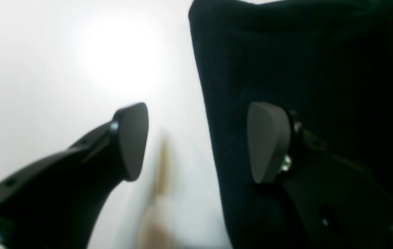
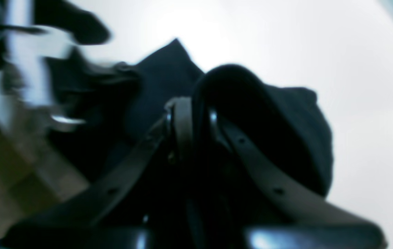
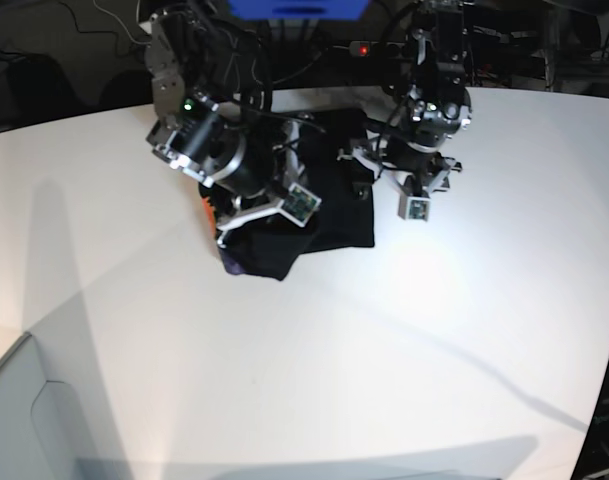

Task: Fold the T-shirt properly
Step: 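Grasp the bundle's end with the right gripper and lift it, then flip the held end over toward the left gripper, exposing the sun print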

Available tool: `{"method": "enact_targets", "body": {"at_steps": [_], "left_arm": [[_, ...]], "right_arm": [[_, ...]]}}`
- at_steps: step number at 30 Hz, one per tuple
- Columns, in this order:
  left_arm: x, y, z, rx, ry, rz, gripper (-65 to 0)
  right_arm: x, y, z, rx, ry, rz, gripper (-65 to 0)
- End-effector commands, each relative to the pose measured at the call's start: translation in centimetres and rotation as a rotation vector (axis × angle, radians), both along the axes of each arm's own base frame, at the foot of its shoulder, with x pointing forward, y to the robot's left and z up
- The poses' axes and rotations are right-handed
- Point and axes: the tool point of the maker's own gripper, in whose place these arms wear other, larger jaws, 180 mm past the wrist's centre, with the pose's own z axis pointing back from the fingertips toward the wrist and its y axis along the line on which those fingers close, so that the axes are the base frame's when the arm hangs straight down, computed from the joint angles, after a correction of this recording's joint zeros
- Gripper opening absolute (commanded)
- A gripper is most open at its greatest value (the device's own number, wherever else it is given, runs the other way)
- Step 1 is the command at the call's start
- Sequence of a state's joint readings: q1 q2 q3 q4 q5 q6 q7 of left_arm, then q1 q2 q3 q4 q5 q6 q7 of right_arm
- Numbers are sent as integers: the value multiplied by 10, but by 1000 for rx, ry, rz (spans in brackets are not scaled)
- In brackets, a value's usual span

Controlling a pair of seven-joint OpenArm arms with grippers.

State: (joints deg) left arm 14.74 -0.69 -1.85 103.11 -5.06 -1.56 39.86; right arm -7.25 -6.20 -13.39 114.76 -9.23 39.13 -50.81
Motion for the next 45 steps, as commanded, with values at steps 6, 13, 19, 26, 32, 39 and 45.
{"method": "enact_targets", "body": {"at_steps": [6,13,19,26,32,39,45], "left_arm": [[5,-1,9,-7,-34,6,-216],[1,0,8,-5,-30,9,-216],[-6,17,18,12,-48,53,-216],[-6,43,37,50,-97,110,-216],[-11,48,16,48,-38,127,-216],[-13,48,10,46,-22,126,-216],[-14,51,11,51,-22,128,-216]], "right_arm": [[3,39,-11,54,24,119,-648],[4,59,-22,73,71,153,-648],[10,60,-21,67,63,156,-648],[15,59,-15,68,42,152,-648],[15,65,13,148,-5,169,-647],[15,72,-4,147,53,191,-646],[18,80,-18,158,91,211,-630]]}}
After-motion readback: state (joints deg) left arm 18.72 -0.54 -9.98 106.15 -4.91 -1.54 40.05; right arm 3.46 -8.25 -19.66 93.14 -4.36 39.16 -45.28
